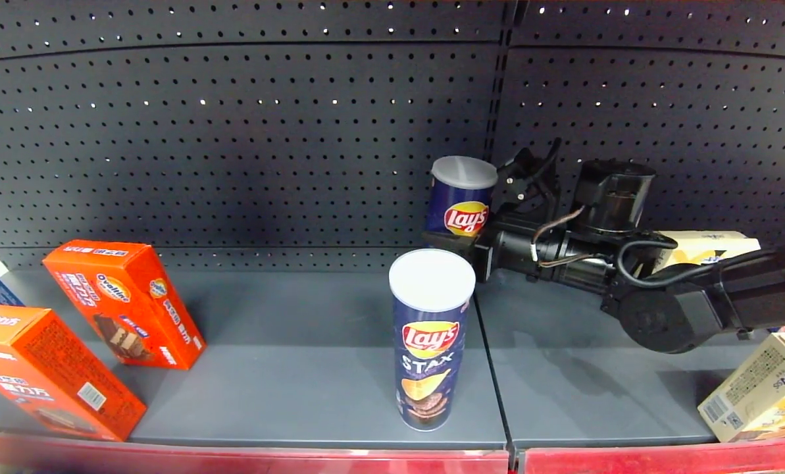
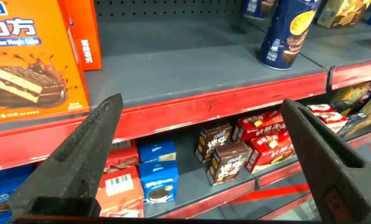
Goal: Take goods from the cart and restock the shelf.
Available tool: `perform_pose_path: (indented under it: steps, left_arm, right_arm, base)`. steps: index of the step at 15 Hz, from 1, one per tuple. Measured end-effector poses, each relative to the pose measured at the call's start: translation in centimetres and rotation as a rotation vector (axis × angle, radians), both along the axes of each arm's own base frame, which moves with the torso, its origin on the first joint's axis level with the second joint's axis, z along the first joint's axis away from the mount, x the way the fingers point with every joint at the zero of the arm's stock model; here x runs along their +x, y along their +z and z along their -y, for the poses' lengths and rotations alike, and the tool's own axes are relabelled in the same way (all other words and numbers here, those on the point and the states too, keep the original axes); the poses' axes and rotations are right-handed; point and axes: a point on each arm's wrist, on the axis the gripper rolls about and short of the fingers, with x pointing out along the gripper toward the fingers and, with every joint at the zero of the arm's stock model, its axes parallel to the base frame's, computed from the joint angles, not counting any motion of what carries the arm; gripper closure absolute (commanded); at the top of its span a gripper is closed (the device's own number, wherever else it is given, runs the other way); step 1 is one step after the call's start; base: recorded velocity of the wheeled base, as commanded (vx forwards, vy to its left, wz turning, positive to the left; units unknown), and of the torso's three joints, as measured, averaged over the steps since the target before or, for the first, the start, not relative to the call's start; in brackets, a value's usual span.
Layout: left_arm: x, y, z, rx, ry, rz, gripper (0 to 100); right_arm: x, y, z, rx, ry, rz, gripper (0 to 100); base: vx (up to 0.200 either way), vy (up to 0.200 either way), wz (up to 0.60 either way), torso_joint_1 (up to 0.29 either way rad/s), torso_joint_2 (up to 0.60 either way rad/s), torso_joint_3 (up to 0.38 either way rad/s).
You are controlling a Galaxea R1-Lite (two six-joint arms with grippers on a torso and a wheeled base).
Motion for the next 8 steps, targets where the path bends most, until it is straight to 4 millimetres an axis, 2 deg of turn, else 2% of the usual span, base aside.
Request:
perform_pose_path:
  steps: [8]
  left_arm:
    - [0.0, 0.0, 0.0, -0.001, 0.0, 0.0, 0]
  right_arm:
    - [0.5, -1.4, -0.4, -0.027, -0.002, -0.014, 100]
  base:
    - [0.0, 0.0, 0.0, 0.0, 0.0, 0.0]
